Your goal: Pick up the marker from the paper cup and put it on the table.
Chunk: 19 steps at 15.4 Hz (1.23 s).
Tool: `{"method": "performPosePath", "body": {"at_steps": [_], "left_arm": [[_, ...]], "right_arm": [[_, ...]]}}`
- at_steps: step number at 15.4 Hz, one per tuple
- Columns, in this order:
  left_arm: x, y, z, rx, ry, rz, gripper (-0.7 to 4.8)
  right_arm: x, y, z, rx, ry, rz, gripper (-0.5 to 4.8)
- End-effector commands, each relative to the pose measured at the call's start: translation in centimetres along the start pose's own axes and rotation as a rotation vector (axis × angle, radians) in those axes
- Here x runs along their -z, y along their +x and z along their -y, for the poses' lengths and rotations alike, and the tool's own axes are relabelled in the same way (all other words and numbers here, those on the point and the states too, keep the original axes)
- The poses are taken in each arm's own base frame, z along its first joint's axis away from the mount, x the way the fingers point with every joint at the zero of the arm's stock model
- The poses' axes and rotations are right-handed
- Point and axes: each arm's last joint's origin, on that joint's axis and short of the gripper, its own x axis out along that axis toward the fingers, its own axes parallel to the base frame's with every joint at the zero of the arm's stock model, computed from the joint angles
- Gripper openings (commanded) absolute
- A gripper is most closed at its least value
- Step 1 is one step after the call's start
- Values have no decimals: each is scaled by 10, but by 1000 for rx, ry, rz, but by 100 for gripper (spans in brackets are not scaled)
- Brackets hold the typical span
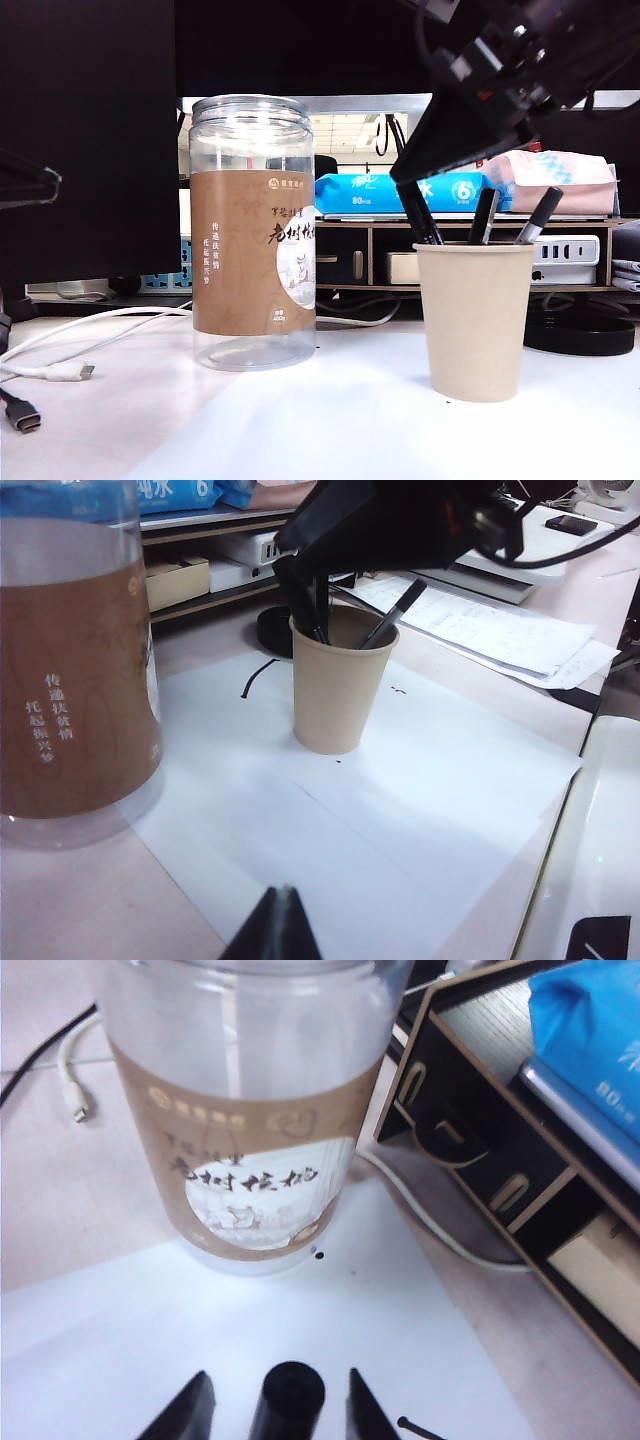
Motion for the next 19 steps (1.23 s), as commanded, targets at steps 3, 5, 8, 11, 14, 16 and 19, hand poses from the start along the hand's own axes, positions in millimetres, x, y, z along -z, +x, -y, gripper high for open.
{"method": "performPosePath", "body": {"at_steps": [3,5,8,11,14,16,19], "left_arm": [[1,0,0,9,1,-11,-4],[1,0,0,9,1,-11,-4],[1,0,0,9,1,-12,-4],[1,0,0,9,1,-12,-4],[1,0,0,9,1,-11,-4],[1,0,0,9,1,-11,-4],[1,0,0,9,1,-11,-4]], "right_arm": [[-4,3,2,17,3,26,177],[-5,4,3,19,3,23,176],[-3,8,3,15,7,9,176],[-2,8,3,13,16,3,176],[-2,8,3,12,35,-1,174],[-2,8,3,11,36,-4,165],[0,8,2,5,40,-22,165]]}}
